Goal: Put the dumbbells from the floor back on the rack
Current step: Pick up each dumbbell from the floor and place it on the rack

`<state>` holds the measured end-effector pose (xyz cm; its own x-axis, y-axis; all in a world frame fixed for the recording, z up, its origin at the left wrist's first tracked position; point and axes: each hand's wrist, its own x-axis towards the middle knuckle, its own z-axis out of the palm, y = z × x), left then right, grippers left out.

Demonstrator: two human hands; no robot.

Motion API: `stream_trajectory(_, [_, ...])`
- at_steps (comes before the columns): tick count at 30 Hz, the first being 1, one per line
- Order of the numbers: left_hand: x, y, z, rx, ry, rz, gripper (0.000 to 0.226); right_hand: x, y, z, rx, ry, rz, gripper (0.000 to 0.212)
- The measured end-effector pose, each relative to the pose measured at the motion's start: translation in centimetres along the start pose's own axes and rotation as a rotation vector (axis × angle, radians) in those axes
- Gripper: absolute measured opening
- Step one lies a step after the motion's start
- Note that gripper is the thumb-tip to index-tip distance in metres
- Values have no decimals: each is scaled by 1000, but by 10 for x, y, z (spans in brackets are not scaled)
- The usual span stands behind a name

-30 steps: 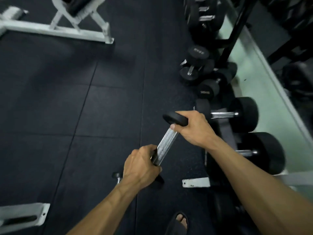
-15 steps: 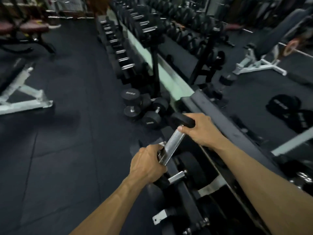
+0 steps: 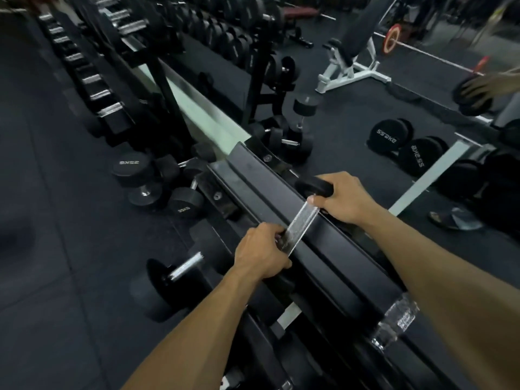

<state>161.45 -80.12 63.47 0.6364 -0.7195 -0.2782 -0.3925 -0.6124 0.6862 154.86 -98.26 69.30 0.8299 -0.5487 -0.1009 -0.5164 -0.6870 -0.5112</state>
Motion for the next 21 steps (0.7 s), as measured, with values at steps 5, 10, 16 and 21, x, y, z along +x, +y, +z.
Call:
stream_trajectory(5, [30,2,9,18,-38,-29,54,24,22,9,48,-32,71,10])
stream_trajectory(10, [42,1,6,31,-82,-39,54,32,27,11,55,-48,98,8])
stream_trajectory(16, [39,-1,2,57,-77,-15,58,33,23,8,19,-106,117,10])
stream_trajectory(21, [28,0,-1,26,-21,22,35,28,18,6,-12,-97,143,19])
